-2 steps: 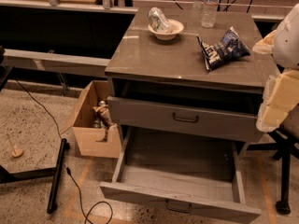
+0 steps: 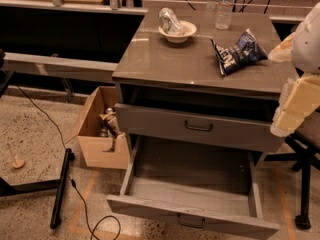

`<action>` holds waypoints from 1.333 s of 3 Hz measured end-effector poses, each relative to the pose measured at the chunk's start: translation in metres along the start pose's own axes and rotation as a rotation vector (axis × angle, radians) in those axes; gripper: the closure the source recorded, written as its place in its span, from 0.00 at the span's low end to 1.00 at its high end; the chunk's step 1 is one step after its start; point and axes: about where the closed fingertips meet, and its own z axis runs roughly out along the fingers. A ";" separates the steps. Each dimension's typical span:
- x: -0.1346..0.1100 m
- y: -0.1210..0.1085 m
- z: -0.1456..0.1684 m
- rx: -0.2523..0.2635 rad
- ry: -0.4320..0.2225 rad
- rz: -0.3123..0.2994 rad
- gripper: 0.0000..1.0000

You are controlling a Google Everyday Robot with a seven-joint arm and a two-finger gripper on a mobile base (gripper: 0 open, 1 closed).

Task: Close middle drawer

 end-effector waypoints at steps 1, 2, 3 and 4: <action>0.005 0.007 0.028 0.007 0.007 -0.018 0.38; 0.019 0.028 0.094 -0.014 -0.008 -0.061 0.60; 0.051 0.068 0.201 -0.074 -0.035 -0.103 0.90; 0.070 0.090 0.285 -0.123 -0.125 -0.061 1.00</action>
Offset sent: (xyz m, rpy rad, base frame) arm -0.0027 0.0038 -0.2516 0.0037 0.0483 0.1287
